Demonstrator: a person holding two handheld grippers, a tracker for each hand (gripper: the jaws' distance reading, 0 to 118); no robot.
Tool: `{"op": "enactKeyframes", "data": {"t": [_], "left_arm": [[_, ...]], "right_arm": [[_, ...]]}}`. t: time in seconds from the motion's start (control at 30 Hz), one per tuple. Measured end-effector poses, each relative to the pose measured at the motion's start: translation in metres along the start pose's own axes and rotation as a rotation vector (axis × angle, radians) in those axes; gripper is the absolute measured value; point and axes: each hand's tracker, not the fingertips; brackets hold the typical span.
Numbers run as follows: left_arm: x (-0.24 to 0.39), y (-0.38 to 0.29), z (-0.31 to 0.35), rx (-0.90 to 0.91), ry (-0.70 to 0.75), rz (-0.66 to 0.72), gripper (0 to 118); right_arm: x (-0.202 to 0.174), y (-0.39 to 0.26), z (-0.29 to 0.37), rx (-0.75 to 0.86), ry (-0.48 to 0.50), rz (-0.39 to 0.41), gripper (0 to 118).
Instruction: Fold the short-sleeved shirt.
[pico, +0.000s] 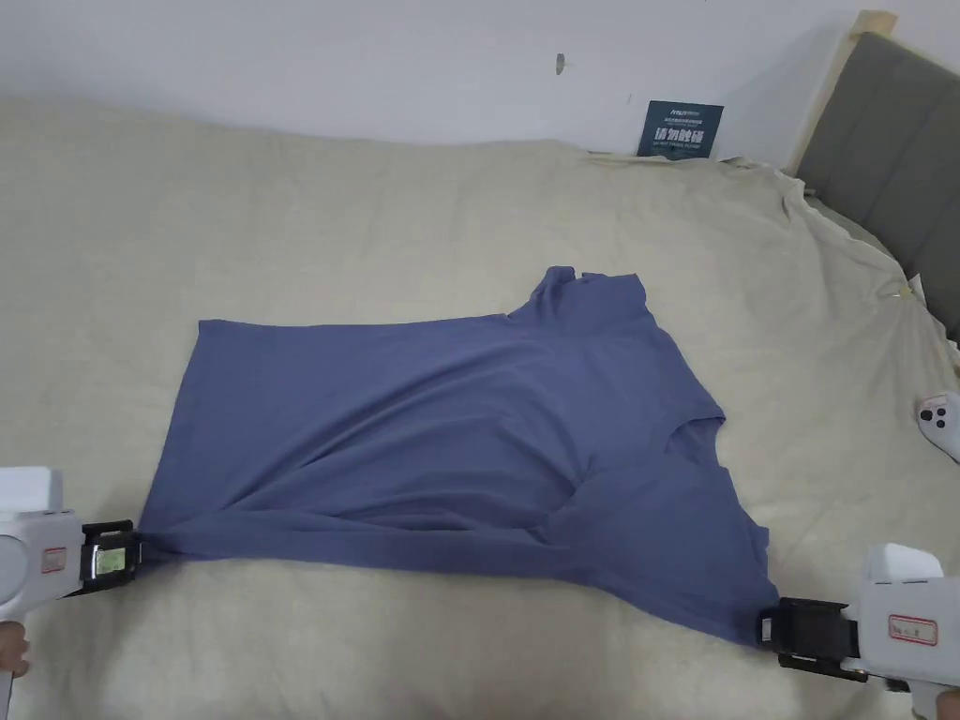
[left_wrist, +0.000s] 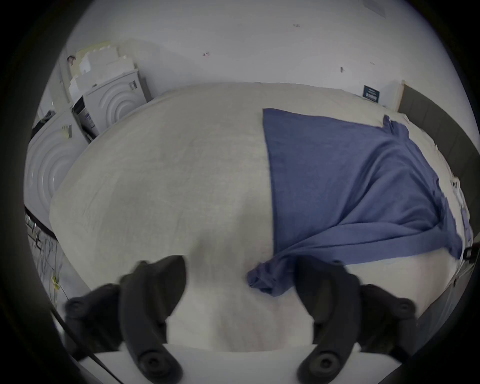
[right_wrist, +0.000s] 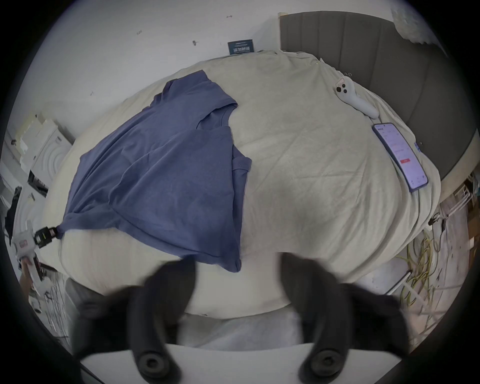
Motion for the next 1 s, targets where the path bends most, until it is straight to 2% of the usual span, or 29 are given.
{"op": "enactKeyframes", "data": {"t": [0.03, 0.07, 0.2, 0.4, 0.67, 0.77, 0.87, 0.93, 1.0], "left_arm": [[-0.005, 0.004, 0.006, 0.011, -0.024, 0.010, 100], [-0.010, 0.008, 0.013, 0.036, -0.042, 0.028, 103], [-0.021, 0.034, 0.043, 0.100, -0.051, 0.082, 107], [-0.009, 0.073, 0.089, 0.248, -0.118, 0.087, 108], [0.048, 0.066, 0.128, 0.577, -0.058, 0.010, 106], [0.066, 0.051, 0.131, 0.634, -0.065, -0.029, 89], [0.082, 0.034, 0.134, 0.669, -0.076, -0.050, 64], [0.088, 0.026, 0.132, 0.676, -0.080, -0.054, 37], [0.094, 0.018, 0.131, 0.685, -0.085, -0.063, 26]], "right_arm": [[0.000, 0.003, 0.006, 0.005, -0.009, 0.018, 92], [0.001, 0.007, 0.015, 0.037, -0.014, 0.038, 97], [-0.002, 0.032, 0.053, 0.147, -0.055, 0.113, 97], [-0.018, 0.063, 0.108, 0.389, -0.074, 0.115, 97], [-0.062, 0.051, 0.131, 0.691, -0.093, 0.096, 97], [-0.076, 0.032, 0.127, 0.758, -0.074, 0.112, 97], [-0.082, 0.015, 0.119, 0.818, -0.075, 0.111, 97], [-0.086, 0.005, 0.120, 0.858, -0.054, 0.081, 94], [-0.088, 0.000, 0.119, 0.880, -0.029, 0.050, 87]]}}
